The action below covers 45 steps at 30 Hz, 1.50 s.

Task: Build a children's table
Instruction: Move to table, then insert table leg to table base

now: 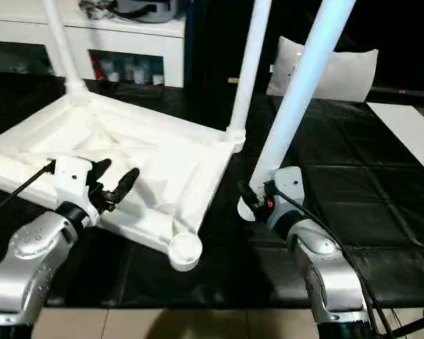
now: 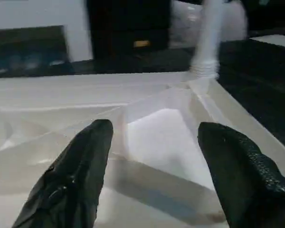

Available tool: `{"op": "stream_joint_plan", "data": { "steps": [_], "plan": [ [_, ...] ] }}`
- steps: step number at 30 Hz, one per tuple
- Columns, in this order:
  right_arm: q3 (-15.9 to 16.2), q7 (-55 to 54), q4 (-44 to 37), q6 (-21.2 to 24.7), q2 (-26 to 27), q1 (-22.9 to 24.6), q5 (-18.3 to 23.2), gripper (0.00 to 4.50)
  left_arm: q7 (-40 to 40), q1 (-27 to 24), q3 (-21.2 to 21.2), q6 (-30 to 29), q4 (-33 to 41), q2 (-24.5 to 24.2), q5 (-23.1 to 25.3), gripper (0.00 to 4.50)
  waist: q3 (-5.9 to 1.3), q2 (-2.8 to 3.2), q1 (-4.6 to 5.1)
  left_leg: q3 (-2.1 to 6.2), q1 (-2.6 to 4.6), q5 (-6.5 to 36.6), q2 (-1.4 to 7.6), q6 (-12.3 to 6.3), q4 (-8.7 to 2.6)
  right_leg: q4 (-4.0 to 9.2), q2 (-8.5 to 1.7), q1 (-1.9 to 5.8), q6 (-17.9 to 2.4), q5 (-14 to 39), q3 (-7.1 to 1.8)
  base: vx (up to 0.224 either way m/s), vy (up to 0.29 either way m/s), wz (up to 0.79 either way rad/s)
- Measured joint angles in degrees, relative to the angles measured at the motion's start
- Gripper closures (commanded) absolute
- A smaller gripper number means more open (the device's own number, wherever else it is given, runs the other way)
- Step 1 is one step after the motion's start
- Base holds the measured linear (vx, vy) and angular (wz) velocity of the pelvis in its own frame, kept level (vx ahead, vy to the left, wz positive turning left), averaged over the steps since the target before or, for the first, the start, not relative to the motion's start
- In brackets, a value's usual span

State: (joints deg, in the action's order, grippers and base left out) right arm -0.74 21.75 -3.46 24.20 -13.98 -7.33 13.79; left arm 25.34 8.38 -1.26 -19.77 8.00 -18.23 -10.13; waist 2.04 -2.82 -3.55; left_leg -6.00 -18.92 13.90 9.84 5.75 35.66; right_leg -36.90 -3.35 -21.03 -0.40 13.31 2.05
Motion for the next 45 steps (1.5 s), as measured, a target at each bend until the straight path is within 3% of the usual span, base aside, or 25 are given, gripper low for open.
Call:
{"op": "stream_joint_plan", "data": {
  "steps": [8, 13, 15, 17, 19, 23, 24, 27, 32, 45],
  "plan": [
    [-1.15, 3.21, 2.24, -0.22, -1.40, -1.74, 1.63, 2.63, 13.81, 3.74, -6.11, -1.00, -4.78, -5.44, -1.43, 0.46, 0.52, 0.84, 0.02, -0.51, -0.14, -0.73, 0.38, 0.17, -0.23, -0.15, 0.01, -0.36, 0.05, -0.42, 0.03, -0.022, 0.000, 0.00],
    [-0.51, 9.60, 2.71, -0.15, -3.55, -3.05, 3.53, 2.63, 28.21, 9.54, -9.81, -0.85, -8.77, -13.09, -1.63, 0.46, 0.53, 0.90, 0.00, -0.65, -0.21, -1.05, 0.36, 0.26, -0.84, -0.08, 0.03, -0.68, -0.15, -0.53, 0.02, 0.000, 0.000, 0.00],
    [0.03, 11.39, 2.88, -0.18, -4.09, -3.31, 3.74, 2.63, 31.07, 10.56, -10.50, -0.22, -9.93, -13.72, -1.65, 0.83, 0.53, 0.89, -0.01, -0.66, -0.29, -1.06, 0.37, 0.26, -0.95, -0.08, 0.03, -0.80, -0.20, -0.49, 0.05, 0.000, 0.000, 0.00],
    [0.76, 13.51, 3.67, -0.16, -4.76, -3.45, 4.26, 2.63, 34.87, 12.20, -11.96, 0.59, -11.80, -15.30, -1.68, 0.82, 0.55, 0.86, -0.09, -0.66, -0.34, -1.10, 0.40, 0.26, -1.03, -0.08, 0.05, -0.87, -0.24, -0.46, 0.10, 0.000, 0.000, 0.00],
    [0.89, 15.21, 4.22, -0.09, -5.06, -3.44, 4.84, 2.63, 38.20, 14.09, -12.34, 1.73, -13.52, -16.97, -1.61, 1.19, 0.55, 0.89, -0.15, -0.67, -0.37, -1.12, 0.40, 0.26, -1.09, -0.08, 0.05, -0.92, -0.25, -0.46, 0.10, 0.000, 0.000, 0.00],
    [0.91, 17.34, 4.35, -0.08, -5.29, -3.52, 6.43, 2.63, 43.18, 17.58, -14.68, 4.08, -17.20, -17.56, -0.87, 1.37, 0.56, 0.93, -0.47, -0.70, -0.35, -1.14, 0.40, 0.28, -1.10, -0.06, 0.03, -0.91, -0.25, -0.46, 0.07, 0.000, 0.000, 0.00],
    [0.84, 17.62, 4.36, -0.04, -5.34, -3.54, 6.61, 2.63, 44.74, 18.51, -16.10, 5.04, -18.70, -17.62, 0.02, 1.64, 0.57, 0.94, -0.60, -0.70, -0.36, -1.14, 0.40, 0.29, -1.10, -0.06, 0.03, -0.91, -0.26, -0.46, 0.08, 0.000, 0.000, 0.00],
    [0.65, 18.43, 4.28, 0.01, -5.48, -3.77, 7.06, 2.63, 48.42, 20.06, -19.55, 7.78, -22.29, -17.72, 3.01, 1.77, 0.63, 1.04, -1.11, -0.71, -0.33, -1.16, 0.41, 0.31, -1.12, -0.06, 0.03, -0.91, -0.27, -0.47, 0.07, 0.000, 0.000, 0.00],
    [0.67, 19.65, 4.09, 0.03, -6.35, -3.56, 7.17, 2.63, 52.07, 23.53, -23.31, 13.32, -27.90, -17.70, 6.64, 2.23, 0.75, 1.35, -1.49, -0.71, -0.33, -1.18, 0.43, 0.35, -1.14, -0.06, 0.04, -0.91, -0.27, -0.47, 0.08, 0.000, 0.000, 0.00],
    [0.80, 20.66, 3.32, 0.26, -6.92, -1.68, 8.16, 2.63, 55.59, 29.15, -26.27, 21.90, -38.96, -15.49, 11.13, 3.49, 0.91, 1.77, -1.53, -0.72, -0.32, -1.22, 0.45, 0.43, -1.20, -0.04, 0.04, -0.91, -0.29, -0.47, 0.10, 0.000, 0.000, 0.00]
  ]
}}
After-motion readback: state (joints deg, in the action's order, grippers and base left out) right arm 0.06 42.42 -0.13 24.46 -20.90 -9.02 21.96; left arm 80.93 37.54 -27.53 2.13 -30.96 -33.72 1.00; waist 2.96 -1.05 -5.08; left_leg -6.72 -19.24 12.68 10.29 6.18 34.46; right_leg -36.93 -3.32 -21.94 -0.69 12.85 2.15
